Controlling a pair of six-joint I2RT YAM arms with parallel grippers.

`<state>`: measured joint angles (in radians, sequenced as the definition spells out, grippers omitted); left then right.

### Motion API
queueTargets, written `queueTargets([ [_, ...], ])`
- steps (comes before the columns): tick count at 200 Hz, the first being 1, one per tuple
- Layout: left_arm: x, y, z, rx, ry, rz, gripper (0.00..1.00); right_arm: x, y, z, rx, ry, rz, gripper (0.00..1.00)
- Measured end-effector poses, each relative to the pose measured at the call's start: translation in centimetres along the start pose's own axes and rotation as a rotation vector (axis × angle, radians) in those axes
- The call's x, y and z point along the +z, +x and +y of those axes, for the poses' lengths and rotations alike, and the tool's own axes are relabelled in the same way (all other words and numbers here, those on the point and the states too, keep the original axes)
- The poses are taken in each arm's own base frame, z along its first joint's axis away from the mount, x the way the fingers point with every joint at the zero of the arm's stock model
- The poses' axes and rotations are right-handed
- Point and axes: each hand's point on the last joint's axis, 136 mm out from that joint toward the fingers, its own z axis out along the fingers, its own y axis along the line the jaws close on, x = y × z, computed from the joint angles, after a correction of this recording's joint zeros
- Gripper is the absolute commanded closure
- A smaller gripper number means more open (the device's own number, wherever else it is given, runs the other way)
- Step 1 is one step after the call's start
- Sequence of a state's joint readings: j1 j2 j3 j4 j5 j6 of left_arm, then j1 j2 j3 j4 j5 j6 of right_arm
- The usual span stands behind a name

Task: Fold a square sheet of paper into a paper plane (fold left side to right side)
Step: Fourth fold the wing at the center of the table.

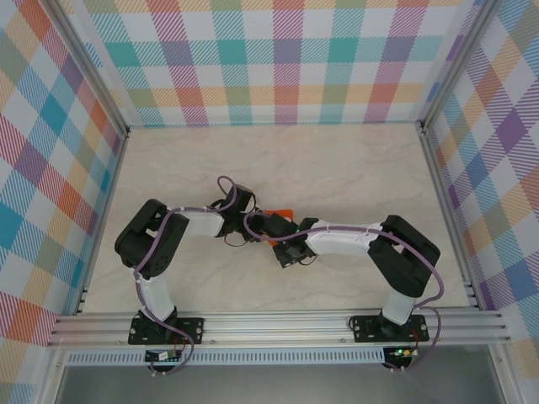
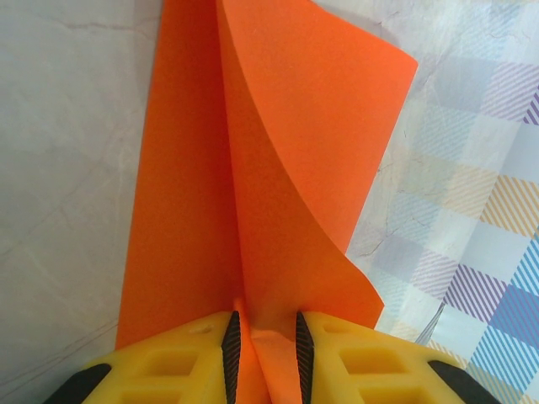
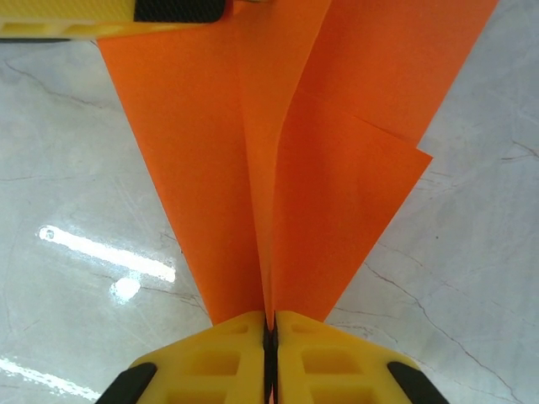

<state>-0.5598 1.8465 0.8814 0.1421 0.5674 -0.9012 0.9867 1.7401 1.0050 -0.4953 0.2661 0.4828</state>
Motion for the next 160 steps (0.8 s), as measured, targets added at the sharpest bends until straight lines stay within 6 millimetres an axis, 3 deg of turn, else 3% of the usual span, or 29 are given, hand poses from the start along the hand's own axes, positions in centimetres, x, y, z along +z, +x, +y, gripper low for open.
queueTargets([
  [38,0.0,0.0,0.0,0.000,0.000,0.000,0.73,0.1,0.1,0.0,0.001,-0.007,-0.004,0.94],
  [76,0.0,0.0,0.0,0.000,0.000,0.000,0.74,-0.1,0.4,0.2,0.005,-0.043,-0.014,0.74],
  [103,0.0,0.0,0.0,0.000,0.000,0.001,0.74,-1.7,0.7,0.2,0.037,-0.133,-0.044,0.63],
  [121,0.0,0.0,0.0,0.000,0.000,0.001,0.74,-3.5,-0.4,0.0,0.085,-0.236,-0.098,0.58],
  [160,0.0,0.0,0.0,0.000,0.000,0.001,0.74,-5.9,-4.0,-1.6,0.215,-0.426,-0.184,0.61],
])
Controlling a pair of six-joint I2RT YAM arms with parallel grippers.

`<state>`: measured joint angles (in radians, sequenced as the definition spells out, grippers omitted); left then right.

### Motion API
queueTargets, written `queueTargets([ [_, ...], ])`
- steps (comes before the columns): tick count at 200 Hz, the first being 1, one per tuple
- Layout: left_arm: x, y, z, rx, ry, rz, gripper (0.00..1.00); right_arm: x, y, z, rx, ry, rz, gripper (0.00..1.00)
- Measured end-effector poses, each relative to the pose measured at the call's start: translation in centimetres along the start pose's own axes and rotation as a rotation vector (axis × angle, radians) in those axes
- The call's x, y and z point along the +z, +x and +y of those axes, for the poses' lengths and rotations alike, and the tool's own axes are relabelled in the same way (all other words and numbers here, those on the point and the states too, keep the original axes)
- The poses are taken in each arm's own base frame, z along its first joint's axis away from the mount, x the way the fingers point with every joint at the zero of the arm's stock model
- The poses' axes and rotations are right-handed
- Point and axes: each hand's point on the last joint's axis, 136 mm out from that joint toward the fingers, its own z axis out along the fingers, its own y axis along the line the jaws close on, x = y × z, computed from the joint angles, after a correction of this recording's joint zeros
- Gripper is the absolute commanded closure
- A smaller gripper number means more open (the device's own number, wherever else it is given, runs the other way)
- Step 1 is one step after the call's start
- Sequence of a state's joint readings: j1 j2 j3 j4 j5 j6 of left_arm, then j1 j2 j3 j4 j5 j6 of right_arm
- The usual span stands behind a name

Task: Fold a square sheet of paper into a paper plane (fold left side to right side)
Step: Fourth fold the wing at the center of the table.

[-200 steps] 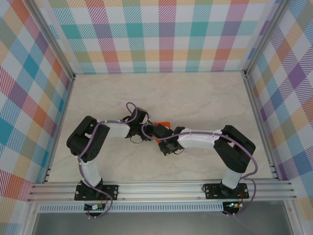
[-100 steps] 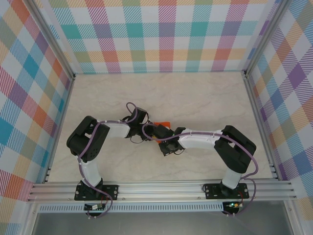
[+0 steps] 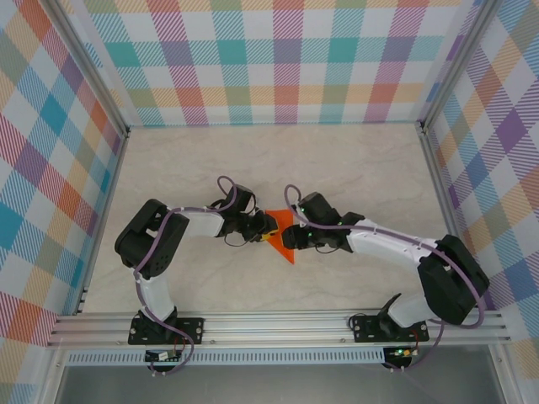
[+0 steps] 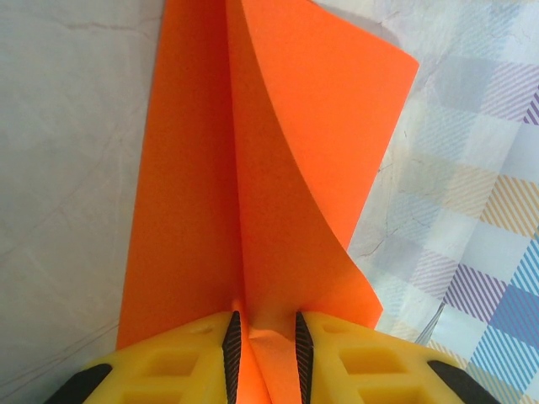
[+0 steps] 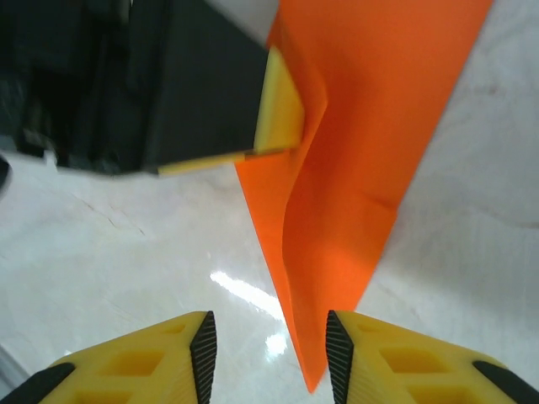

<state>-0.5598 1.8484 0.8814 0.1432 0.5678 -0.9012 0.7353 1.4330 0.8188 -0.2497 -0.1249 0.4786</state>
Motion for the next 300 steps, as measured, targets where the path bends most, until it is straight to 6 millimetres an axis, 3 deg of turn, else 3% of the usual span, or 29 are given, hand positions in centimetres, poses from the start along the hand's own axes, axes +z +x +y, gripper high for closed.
queueTargets([
  [33,0.0,0.0,0.0,0.000,0.000,0.000,0.74,1.1,-1.2,-1.0,0.078,-0.033,0.030,0.68],
  [90,0.0,0.0,0.0,0.000,0.000,0.001,0.74,4.0,-2.6,-1.9,0.200,-0.094,0.074,0.71],
  [152,0.0,0.0,0.0,0.000,-0.001,0.000,0.74,5.0,-3.6,-1.6,0.265,-0.164,0.076,0.73],
  [270,0.0,0.0,0.0,0.000,-0.001,0.001,0.74,6.3,-3.5,-1.8,0.303,-0.191,0.102,0.81],
  [300,0.0,0.0,0.0,0.000,-0.001,0.001,0.74,6.9,-3.0,-2.2,0.315,-0.180,0.119,0.88],
])
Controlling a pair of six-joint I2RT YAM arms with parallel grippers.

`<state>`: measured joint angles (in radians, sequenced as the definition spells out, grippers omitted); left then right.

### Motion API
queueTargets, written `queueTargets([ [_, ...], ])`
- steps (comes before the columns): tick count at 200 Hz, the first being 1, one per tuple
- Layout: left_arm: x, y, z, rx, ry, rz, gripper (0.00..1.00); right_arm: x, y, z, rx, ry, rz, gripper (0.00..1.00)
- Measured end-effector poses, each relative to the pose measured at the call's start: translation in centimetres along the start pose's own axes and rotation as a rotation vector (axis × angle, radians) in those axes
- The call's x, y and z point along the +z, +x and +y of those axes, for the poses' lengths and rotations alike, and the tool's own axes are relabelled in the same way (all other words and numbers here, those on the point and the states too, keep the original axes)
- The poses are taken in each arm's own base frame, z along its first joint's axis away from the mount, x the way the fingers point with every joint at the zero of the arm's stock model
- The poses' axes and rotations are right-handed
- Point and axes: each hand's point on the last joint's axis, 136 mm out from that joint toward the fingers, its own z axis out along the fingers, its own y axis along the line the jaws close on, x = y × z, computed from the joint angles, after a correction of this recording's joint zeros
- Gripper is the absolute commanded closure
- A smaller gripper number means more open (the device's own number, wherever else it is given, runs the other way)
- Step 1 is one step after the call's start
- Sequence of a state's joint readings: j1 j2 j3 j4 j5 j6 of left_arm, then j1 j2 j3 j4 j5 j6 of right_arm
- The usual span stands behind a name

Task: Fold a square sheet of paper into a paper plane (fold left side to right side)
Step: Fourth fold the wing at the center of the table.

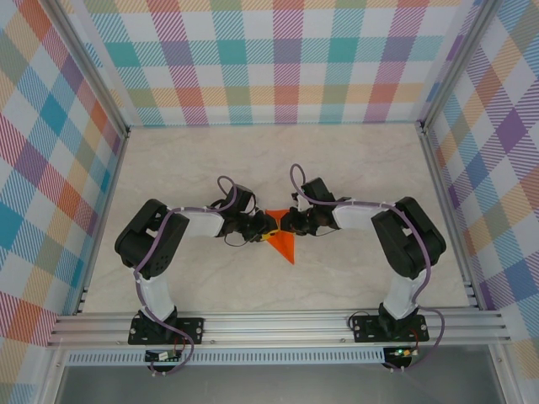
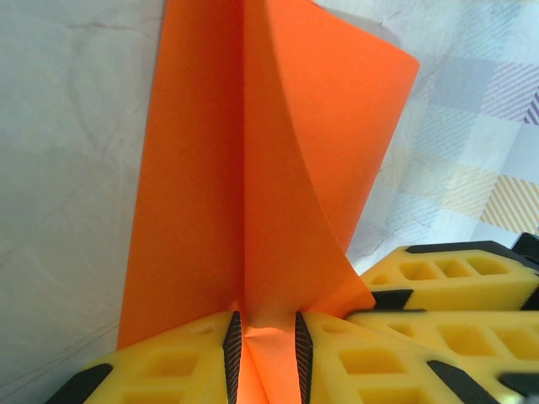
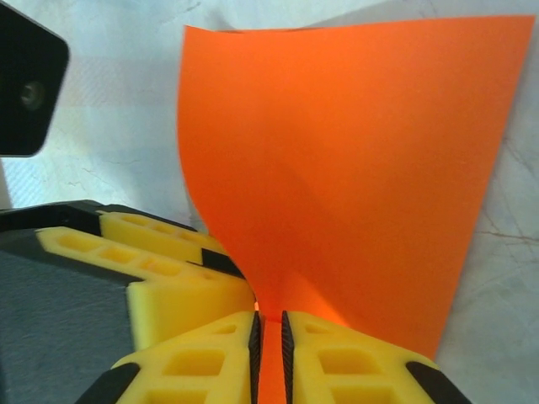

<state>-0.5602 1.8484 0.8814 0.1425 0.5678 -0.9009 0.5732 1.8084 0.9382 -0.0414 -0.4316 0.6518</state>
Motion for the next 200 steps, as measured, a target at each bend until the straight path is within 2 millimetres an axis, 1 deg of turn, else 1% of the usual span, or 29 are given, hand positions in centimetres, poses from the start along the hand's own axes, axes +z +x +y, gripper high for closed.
queueTargets([
  [20,0.0,0.0,0.0,0.000,0.000,0.000,0.74,0.0,0.0,0.0,0.002,0.001,0.000,0.94],
  [45,0.0,0.0,0.0,0.000,0.000,0.000,0.74,0.0,-0.1,-0.2,0.000,0.013,-0.007,0.97],
  [88,0.0,0.0,0.0,0.000,0.000,0.000,0.73,-1.1,-0.6,-0.1,-0.010,0.027,-0.035,0.97],
  [154,0.0,0.0,0.0,0.000,0.000,0.000,0.73,-1.6,-0.9,-1.9,-0.004,0.091,-0.044,0.97],
  [200,0.0,0.0,0.0,0.000,0.000,0.000,0.73,-1.8,-1.0,-2.8,-0.008,0.124,-0.049,0.97],
])
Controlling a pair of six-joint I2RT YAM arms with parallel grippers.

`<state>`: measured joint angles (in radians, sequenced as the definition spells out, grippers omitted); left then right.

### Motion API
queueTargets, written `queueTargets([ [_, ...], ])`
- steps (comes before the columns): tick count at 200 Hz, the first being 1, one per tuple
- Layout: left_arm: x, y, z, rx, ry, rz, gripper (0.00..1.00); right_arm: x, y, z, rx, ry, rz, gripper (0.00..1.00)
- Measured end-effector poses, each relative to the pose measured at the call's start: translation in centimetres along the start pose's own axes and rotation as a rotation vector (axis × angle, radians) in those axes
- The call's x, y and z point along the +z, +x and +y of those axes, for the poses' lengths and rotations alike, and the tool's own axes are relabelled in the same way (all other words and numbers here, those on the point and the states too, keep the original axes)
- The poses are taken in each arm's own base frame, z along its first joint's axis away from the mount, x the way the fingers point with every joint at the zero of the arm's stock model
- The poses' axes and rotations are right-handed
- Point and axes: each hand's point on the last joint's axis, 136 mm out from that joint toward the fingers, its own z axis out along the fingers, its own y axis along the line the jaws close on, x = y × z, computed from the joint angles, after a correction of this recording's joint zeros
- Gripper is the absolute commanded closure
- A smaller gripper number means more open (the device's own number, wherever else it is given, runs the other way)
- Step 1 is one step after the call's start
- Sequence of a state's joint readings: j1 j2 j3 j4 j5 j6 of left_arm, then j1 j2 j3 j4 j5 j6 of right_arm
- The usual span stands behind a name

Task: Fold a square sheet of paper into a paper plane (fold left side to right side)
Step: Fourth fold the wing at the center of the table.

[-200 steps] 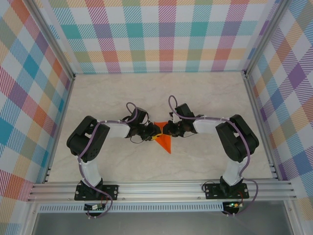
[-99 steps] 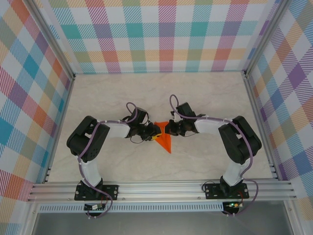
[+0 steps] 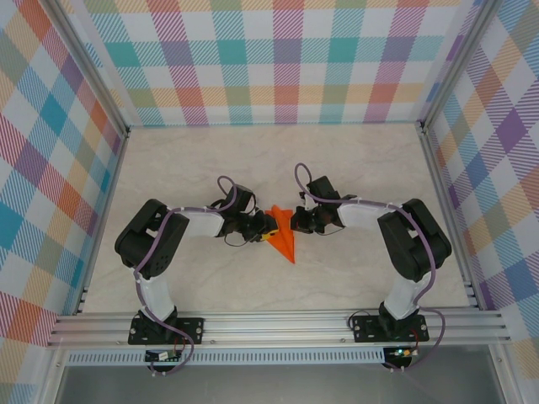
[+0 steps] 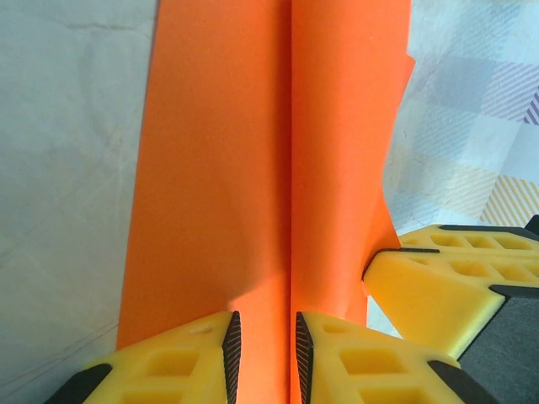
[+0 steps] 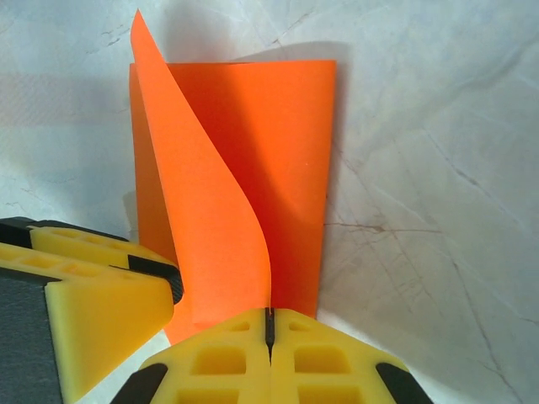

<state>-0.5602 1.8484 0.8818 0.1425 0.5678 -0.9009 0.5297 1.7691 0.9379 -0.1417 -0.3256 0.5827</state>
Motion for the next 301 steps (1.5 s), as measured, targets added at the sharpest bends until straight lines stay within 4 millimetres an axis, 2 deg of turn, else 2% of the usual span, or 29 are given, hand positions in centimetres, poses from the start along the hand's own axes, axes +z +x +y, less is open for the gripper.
queueTargets([
  [159,0.1,0.0,-0.1,0.000,0.003,0.004,0.73,1.0,0.5,-1.0,0.002,0.023,0.028,0.97],
  [200,0.0,0.0,-0.5,0.008,0.009,0.009,0.68,1.0,0.6,-1.0,0.004,0.025,0.034,0.97],
  [237,-0.6,-0.3,-2.2,0.057,0.011,0.017,0.65,1.0,0.6,-1.0,0.004,0.026,0.037,0.97],
  [274,-2.5,-1.2,-6.5,0.147,0.070,-0.015,0.74,1.1,0.6,-1.0,0.003,0.028,0.040,0.97],
  [301,-2.5,-1.2,-7.1,0.161,0.087,-0.005,0.76,1.1,0.6,-1.0,0.000,0.028,0.041,0.97],
])
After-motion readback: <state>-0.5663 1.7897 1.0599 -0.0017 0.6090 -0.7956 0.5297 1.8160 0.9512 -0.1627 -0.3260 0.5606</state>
